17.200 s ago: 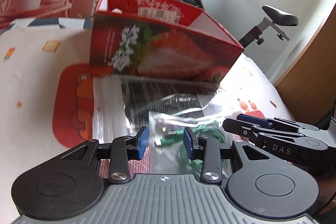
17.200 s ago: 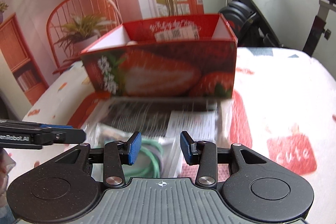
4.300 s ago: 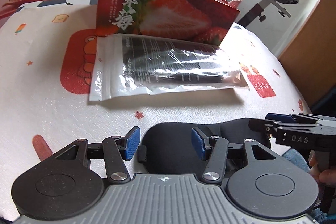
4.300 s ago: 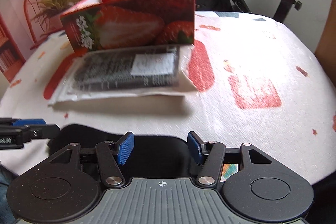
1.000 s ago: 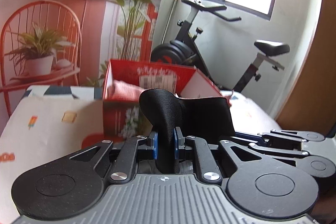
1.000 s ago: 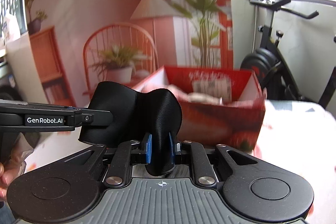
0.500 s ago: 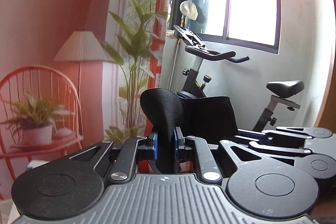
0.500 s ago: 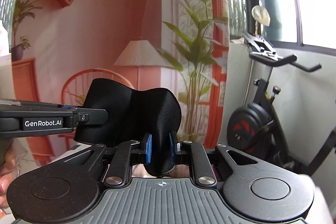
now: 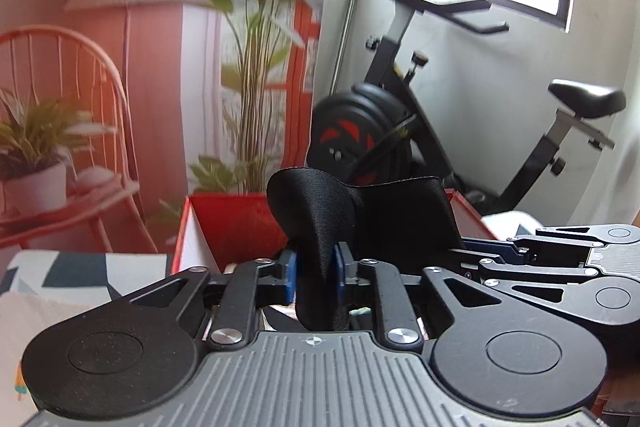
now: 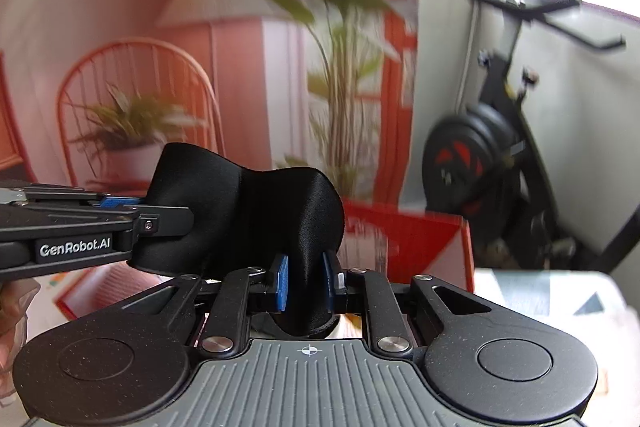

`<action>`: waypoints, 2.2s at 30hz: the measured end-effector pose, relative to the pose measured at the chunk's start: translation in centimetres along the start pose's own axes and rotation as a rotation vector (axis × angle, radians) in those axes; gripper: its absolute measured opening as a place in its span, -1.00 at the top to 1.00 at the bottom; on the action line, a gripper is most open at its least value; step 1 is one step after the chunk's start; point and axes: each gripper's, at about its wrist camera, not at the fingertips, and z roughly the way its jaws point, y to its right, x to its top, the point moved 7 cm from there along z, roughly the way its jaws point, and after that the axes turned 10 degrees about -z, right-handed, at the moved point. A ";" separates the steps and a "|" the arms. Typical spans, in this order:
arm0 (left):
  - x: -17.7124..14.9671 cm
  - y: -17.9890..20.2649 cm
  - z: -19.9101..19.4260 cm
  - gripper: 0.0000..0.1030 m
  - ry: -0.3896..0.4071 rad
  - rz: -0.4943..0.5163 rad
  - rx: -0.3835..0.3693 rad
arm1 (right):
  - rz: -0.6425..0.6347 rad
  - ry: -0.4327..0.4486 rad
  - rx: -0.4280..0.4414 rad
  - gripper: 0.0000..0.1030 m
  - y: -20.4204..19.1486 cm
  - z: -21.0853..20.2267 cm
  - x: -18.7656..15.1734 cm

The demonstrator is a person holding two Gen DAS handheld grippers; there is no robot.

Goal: Organize soft objects
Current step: 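Lift the eye mask with the left tool while the right tool lifts it, release into box, then move both open tools back to the clear bag with the black package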

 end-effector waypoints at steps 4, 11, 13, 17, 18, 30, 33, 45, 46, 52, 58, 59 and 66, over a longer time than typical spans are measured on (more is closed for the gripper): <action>-0.9 -0.9 1.7 0.22 -0.044 -0.002 0.014 | 0.042 -0.066 -0.001 0.67 0.4 2.2 -2.1; -0.6 -2.8 1.5 -0.18 -0.044 -0.032 0.047 | 0.064 -0.109 -0.094 0.14 1.3 3.6 -4.0; -0.5 -3.0 0.8 -0.19 -0.044 -0.035 0.051 | 0.068 -0.105 -0.107 0.01 1.5 3.2 -4.2; -0.5 -3.0 -1.2 -0.22 -0.040 -0.032 0.039 | 0.040 -0.066 -0.113 -0.16 1.3 1.1 -4.6; -0.6 -3.1 -1.9 -0.24 -0.039 -0.032 0.033 | 0.036 -0.051 -0.109 -0.20 1.1 0.5 -4.7; -4.8 -4.6 -8.8 -0.30 -0.088 -0.080 -0.002 | 0.030 0.043 -0.126 -0.25 -0.2 -8.1 -8.0; -6.1 -5.3 -9.6 -0.30 -0.100 -0.095 0.005 | 0.047 0.046 -0.132 -0.25 -0.6 -9.5 -9.7; -14.6 -6.8 -6.2 -0.29 -0.280 -0.158 0.038 | 0.158 -0.110 -0.129 -0.23 -2.7 -8.9 -19.5; -15.2 -6.8 -5.9 -0.29 -0.291 -0.160 0.040 | 0.169 -0.122 -0.128 -0.23 -2.9 -8.8 -20.1; -17.3 -6.8 -4.7 -0.29 -0.340 -0.189 0.025 | 0.212 -0.158 -0.095 -0.27 -3.2 -8.0 -21.4; -18.1 -6.0 -5.0 -0.29 -0.340 -0.166 -0.010 | 0.247 -0.168 -0.060 -0.31 -3.5 -7.8 -21.7; -18.2 -5.9 -5.2 -0.26 -0.343 -0.170 -0.024 | 0.241 -0.172 -0.061 -0.32 -3.6 -7.8 -21.7; -19.6 -4.6 -6.9 0.06 -0.354 -0.126 -0.062 | 0.228 -0.172 -0.056 -0.35 -4.9 -8.9 -22.2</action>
